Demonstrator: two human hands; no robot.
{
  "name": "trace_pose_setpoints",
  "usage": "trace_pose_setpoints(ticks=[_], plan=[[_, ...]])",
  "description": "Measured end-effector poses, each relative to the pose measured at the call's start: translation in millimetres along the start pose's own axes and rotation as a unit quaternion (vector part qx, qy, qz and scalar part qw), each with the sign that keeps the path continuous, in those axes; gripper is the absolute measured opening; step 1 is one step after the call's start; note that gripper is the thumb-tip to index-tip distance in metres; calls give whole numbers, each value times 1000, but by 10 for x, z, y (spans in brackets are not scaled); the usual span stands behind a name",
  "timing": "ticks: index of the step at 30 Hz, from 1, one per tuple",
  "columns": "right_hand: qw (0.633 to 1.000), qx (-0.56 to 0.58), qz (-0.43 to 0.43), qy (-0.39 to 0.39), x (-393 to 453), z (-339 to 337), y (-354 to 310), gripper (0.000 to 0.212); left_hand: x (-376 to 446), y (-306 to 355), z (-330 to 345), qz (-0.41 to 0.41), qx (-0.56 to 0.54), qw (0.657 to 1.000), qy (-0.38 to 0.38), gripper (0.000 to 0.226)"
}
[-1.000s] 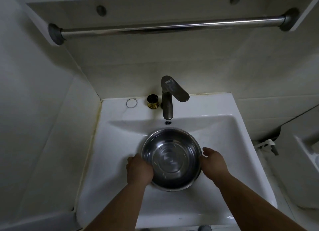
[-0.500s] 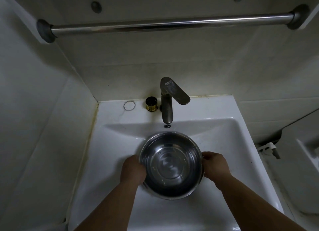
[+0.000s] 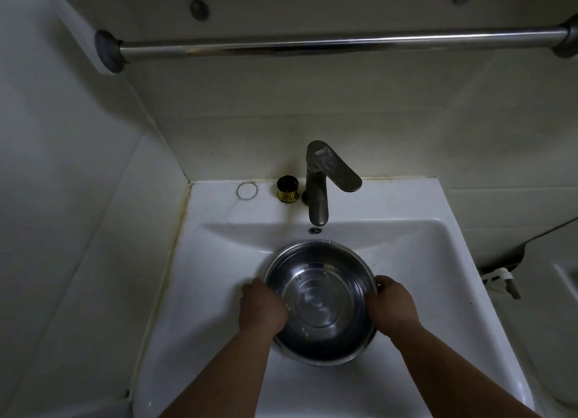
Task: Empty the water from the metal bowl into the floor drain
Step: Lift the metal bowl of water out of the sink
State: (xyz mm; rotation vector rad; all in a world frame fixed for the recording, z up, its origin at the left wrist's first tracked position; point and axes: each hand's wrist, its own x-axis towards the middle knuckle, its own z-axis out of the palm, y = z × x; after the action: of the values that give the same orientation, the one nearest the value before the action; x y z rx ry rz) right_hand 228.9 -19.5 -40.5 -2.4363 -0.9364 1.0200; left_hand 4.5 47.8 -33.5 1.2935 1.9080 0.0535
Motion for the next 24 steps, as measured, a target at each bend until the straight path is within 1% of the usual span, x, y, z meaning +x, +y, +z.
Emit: trace_pose_setpoints(ticks=[5, 8, 17, 19, 22, 24], plan=[[1000, -2, 7, -6, -12, 13, -62, 19, 21, 20, -7, 4, -2, 1000, -2, 52], [1000, -3, 17, -2, -16, 16, -83, 19, 12, 48, -6, 2, -8, 1000, -4, 59], [1000, 1, 8, 18, -43, 31, -84, 14, 40, 31, 18, 5, -21, 1000, -3, 70], [1000, 14, 8, 21, -51, 33, -80, 15, 63, 4, 17, 6, -14, 1000, 3, 65], [999, 29, 18, 21, -51, 34, -67, 20, 91, -27, 11, 11, 22, 1000, 12, 47], [999, 40, 26, 18, -43, 35, -50, 24, 123, -63, -4, 20, 28, 999, 18, 39]])
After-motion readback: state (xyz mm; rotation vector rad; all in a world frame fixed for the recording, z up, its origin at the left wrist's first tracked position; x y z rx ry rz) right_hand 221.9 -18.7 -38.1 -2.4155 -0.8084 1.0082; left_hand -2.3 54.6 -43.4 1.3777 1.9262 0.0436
